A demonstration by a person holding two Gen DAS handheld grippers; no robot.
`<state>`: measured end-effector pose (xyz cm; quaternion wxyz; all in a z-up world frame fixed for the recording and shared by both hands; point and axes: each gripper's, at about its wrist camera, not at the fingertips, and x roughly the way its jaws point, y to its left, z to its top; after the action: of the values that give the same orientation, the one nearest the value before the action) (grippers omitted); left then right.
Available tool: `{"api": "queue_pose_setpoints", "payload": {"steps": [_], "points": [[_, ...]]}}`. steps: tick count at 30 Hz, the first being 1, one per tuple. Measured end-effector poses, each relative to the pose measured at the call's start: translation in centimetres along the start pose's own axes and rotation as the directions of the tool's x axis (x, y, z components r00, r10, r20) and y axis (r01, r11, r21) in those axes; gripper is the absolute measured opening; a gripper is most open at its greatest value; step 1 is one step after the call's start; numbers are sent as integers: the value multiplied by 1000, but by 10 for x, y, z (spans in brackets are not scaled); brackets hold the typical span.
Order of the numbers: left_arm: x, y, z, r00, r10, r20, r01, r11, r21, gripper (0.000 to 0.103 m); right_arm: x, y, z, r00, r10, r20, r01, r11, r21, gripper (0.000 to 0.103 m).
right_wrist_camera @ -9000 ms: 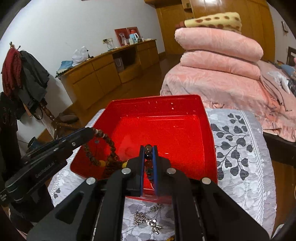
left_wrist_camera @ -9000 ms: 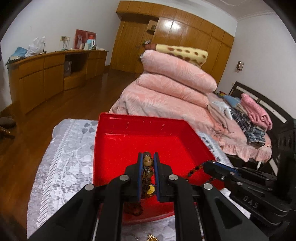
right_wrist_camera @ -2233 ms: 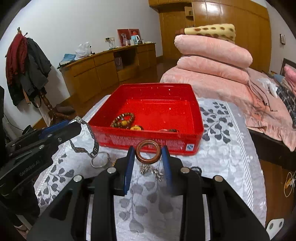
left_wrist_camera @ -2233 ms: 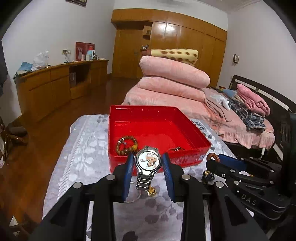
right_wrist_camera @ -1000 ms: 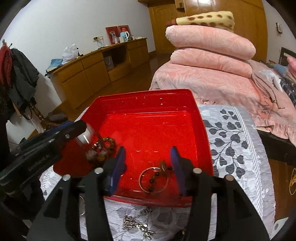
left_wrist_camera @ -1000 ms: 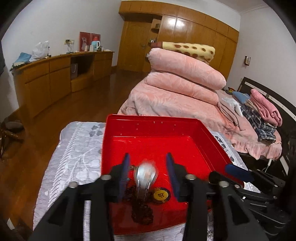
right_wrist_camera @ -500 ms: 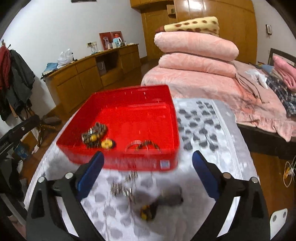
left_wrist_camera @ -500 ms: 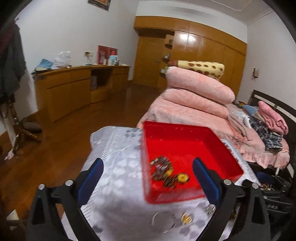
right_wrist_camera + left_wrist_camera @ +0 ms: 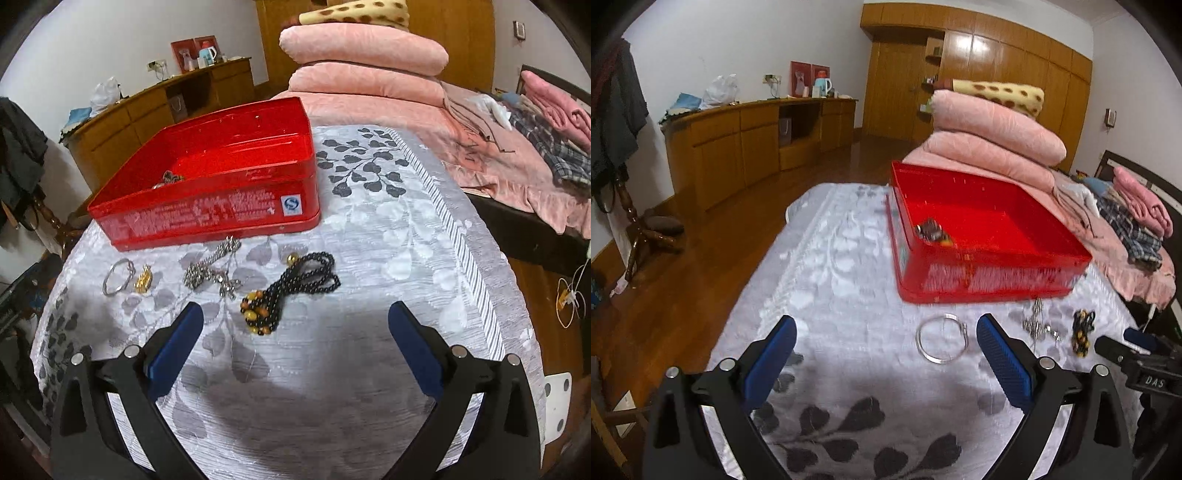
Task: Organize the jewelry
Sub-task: 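Withdraw both grippers from the tin over the remaining jewelry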
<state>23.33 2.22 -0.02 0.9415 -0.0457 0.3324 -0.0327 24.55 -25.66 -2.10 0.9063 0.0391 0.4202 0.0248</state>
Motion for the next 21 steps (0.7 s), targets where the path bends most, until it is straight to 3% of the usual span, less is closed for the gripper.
{"api": "queue_pose_setpoints", "payload": {"steps": [8, 13, 21], "points": [[1, -10, -10, 1000, -8, -24, 9, 999, 42, 96, 9, 9, -5, 1000, -10, -29, 9, 999, -33, 96], [5, -10, -11, 999, -15, -44, 17, 999, 41, 96, 17, 12, -4, 998, -5, -64, 3, 1000, -30, 78], [8, -12, -11, 998, -18, -59, 21, 999, 43, 96, 31, 16, 3, 996, -35, -87, 32, 999, -36, 74]]}}
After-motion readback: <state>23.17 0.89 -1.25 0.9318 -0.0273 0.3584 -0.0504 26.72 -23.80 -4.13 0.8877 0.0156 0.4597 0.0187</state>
